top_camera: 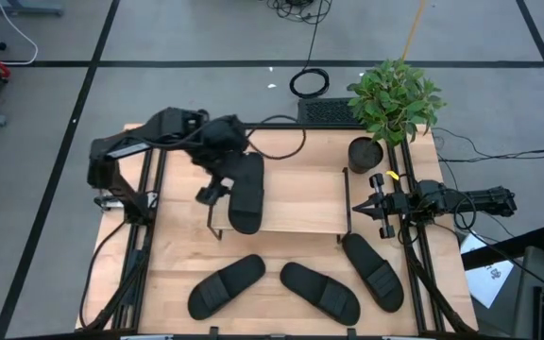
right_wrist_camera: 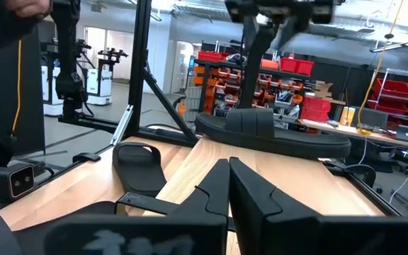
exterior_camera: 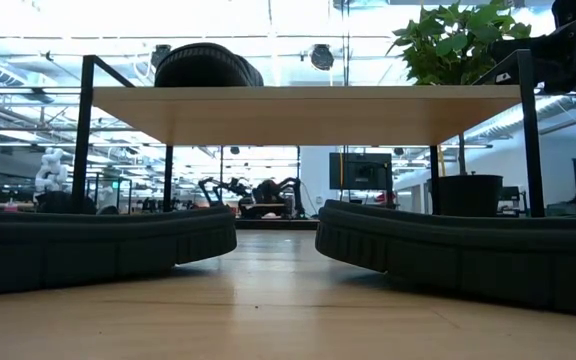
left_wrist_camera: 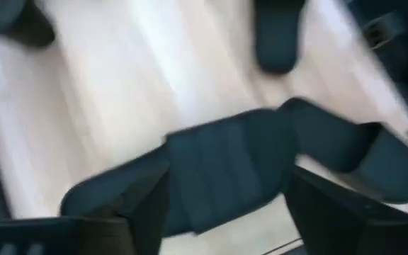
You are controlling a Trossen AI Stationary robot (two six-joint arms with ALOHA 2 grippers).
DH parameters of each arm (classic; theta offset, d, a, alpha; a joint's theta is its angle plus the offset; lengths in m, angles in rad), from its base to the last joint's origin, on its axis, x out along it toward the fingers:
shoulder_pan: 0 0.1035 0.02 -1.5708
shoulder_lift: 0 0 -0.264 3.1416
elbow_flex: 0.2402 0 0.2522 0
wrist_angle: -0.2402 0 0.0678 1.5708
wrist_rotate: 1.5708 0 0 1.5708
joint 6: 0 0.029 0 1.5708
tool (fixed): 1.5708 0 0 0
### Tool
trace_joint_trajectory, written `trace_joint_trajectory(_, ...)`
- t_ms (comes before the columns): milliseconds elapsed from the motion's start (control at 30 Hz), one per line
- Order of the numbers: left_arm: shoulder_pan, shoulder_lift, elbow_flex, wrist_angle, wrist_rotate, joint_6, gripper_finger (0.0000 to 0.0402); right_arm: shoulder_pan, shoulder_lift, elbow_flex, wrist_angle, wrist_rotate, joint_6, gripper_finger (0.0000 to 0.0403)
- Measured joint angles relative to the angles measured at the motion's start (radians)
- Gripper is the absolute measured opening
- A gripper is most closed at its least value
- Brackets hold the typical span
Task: Pick and place slides into the shelf
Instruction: Put the top black slipper on the shelf
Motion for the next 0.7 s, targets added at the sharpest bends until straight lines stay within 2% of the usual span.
trace_joint_trajectory(133,-0.031,-0.043,0.000,0.073,0.098,0.039,0.0142,0.000,0.000,0.000,0.002,0.000,0.000,0.0000)
trace_joint_trajectory(267,-0.050,-0.049,-0.007,0.140,0.267,0.110,0.0032,0.000,0.000,0.000,0.006,0.000,0.000,0.0000)
trace_joint_trajectory(300,-0.054,-0.049,-0.022,0.158,0.306,0.130,0.0016,0.000,0.000,0.000,0.008,0.000,0.000,0.0000)
trace_joint_trajectory(367,-0.070,-0.048,-0.081,0.228,0.326,0.160,0.0012,0.000,0.000,0.000,0.008,0.000,0.000,0.0000)
trace_joint_trajectory(500,-0.096,-0.044,-0.250,0.383,0.268,0.209,0.0003,0.000,0.000,0.000,0.010,0.000,0.001,0.0000)
trace_joint_trajectory(700,-0.109,-0.065,-0.456,0.578,0.260,0.228,0.0001,0.000,0.000,0.000,0.016,0.000,0.025,0.0000)
